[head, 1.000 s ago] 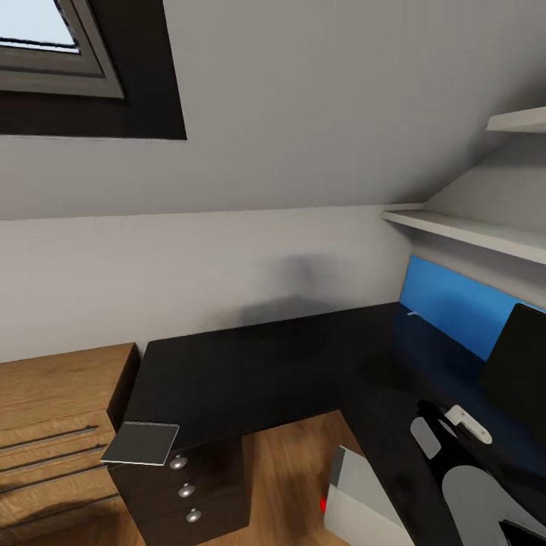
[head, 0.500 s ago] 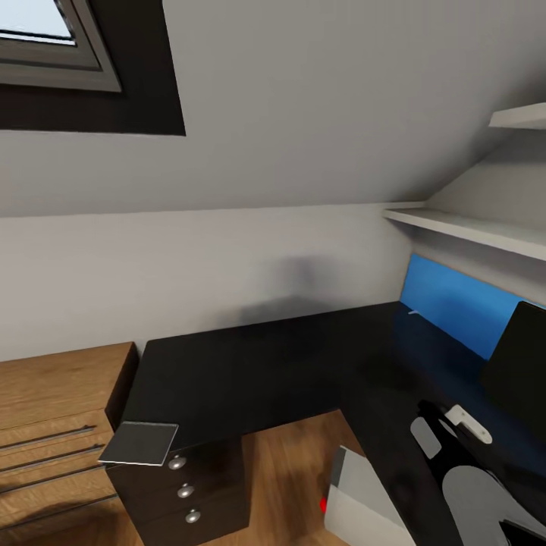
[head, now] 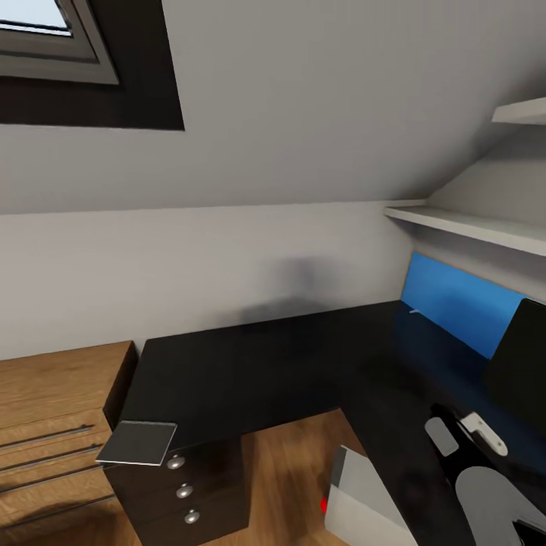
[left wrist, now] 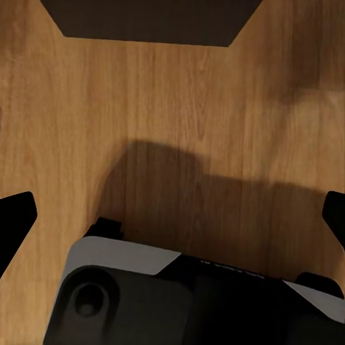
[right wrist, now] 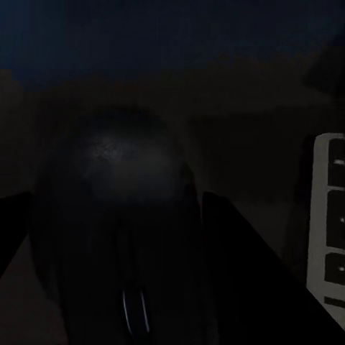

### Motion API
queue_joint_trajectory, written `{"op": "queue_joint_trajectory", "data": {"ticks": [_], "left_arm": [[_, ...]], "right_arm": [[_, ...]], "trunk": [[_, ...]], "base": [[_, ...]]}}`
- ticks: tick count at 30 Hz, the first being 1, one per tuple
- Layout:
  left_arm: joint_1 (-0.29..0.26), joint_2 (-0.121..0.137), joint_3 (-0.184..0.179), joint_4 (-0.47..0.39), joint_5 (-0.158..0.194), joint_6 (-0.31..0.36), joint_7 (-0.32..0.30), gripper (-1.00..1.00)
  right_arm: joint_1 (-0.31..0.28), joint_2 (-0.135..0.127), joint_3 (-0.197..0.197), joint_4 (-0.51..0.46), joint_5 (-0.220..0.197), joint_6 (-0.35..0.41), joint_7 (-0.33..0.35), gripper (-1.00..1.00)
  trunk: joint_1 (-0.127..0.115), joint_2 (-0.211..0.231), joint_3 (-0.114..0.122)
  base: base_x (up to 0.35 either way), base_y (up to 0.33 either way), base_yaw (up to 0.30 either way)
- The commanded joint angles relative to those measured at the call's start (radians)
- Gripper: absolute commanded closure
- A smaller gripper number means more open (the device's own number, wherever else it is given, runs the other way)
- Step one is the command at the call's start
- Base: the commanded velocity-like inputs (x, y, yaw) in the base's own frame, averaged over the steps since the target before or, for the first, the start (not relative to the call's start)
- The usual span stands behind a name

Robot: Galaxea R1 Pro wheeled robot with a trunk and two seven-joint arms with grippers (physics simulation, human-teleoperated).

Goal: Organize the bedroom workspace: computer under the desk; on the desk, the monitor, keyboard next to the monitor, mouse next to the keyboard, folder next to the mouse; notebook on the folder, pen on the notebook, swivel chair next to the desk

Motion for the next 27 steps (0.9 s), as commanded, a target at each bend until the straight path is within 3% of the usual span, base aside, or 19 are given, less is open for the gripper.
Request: {"op": "queue_joint_trajectory", "data": {"ticks": [1,27], "left_arm": [[0.0,0.001,-0.005,-0.002,0.01,0.004,0.009,-1.0],[0.0,0.0,-0.003,-0.002,0.01,0.002,0.009,-1.0]], "right_arm": [[-0.001,-0.001,0.001,0.0,-0.019,-0.008,0.0,1.0],[-0.001,-0.003,0.0,0.001,-0.023,-0.008,0.002,1.0]], "trunk": [[0.004,-0.009,-0.005],[0.104,-0.191,-0.086]], "base": [[0.0,0.0,0.0],[0.0,0.0,0.0]]}}
